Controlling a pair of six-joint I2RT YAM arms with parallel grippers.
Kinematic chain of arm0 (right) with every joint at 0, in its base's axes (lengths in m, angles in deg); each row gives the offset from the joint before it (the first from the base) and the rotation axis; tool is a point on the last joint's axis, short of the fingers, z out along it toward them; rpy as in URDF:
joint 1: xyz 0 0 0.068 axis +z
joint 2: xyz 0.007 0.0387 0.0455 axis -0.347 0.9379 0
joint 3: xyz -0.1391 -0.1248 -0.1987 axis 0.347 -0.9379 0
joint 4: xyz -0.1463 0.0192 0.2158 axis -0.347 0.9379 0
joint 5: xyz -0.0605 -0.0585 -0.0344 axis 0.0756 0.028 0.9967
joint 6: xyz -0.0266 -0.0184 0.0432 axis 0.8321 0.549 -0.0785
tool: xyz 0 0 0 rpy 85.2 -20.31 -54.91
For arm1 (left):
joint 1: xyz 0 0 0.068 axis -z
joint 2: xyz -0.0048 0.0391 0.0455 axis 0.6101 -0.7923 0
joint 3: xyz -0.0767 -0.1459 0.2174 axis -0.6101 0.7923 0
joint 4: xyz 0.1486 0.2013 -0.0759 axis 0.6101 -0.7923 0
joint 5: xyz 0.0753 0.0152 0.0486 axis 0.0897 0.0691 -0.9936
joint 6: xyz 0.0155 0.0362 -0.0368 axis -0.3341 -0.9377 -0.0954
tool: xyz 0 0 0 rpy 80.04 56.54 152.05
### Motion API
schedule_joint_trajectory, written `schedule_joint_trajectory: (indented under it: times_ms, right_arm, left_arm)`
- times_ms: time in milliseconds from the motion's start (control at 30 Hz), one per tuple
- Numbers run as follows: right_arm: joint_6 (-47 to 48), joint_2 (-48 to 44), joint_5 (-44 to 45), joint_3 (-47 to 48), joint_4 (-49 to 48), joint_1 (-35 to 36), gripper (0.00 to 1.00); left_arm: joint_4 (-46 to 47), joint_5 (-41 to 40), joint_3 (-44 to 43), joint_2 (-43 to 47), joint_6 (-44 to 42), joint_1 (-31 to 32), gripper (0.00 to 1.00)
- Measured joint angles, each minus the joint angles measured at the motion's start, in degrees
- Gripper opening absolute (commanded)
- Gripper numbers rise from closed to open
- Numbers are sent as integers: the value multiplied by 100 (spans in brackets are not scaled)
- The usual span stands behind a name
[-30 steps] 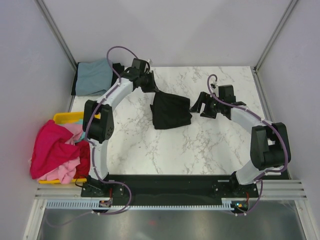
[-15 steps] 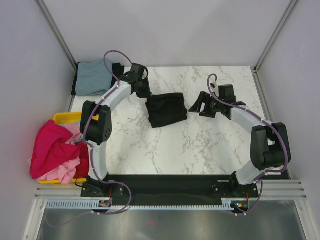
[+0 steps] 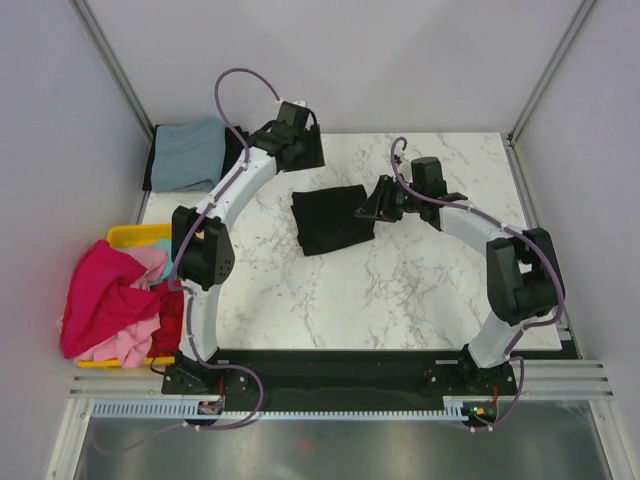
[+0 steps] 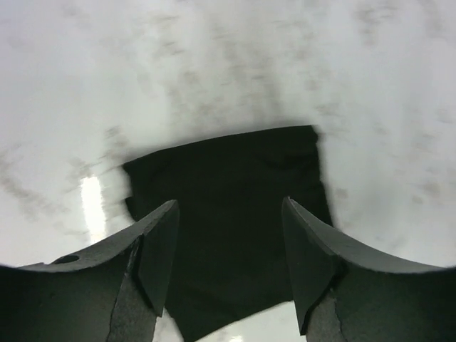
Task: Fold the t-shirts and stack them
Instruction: Fold the tshirt
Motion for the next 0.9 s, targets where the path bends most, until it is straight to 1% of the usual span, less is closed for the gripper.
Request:
schedule_joint_trajectory:
  times_ms: [33,133,267,400,467,633,767,867,900]
  right_arm:
    - [-81,120,-66,37,-103,11,38]
    - [-229,562,-177,129,-367,13,37]
    - [-334,1169,-219,129,-610,-24,34]
    - [-442,1851,-343,129,-984,-92,32]
    - [-595,2138,-697,127,-1285,-146,31]
    - [-756,2188,-970,-212,-2009,-264,31]
    - [-793,2068,-975,-533,-2387,-280,36]
    - [-872,1923,-975,-820,-2664,-282,45]
    - [-890,1864,-970,-909,-2741,-282,51]
  left_arm:
    - [63,199,-260,-42,0,107,66]
    - [369,1029,-879,-310,0,286,66]
    - [717,2017,-1447,-1008,2,319,65]
    - [855,2590,-1539,-1718,15,317,64]
    - [859,2754,-1513,-2061,28,317,63]
    - [933,3010,-1370,-2568,74,317,61]
    - [1062,3042,-1364,-2588,79,313,61]
    - [1097,3016,-1364,-2601,79,319,61]
    - [1106,3021,-1364,-2610,76,328,61]
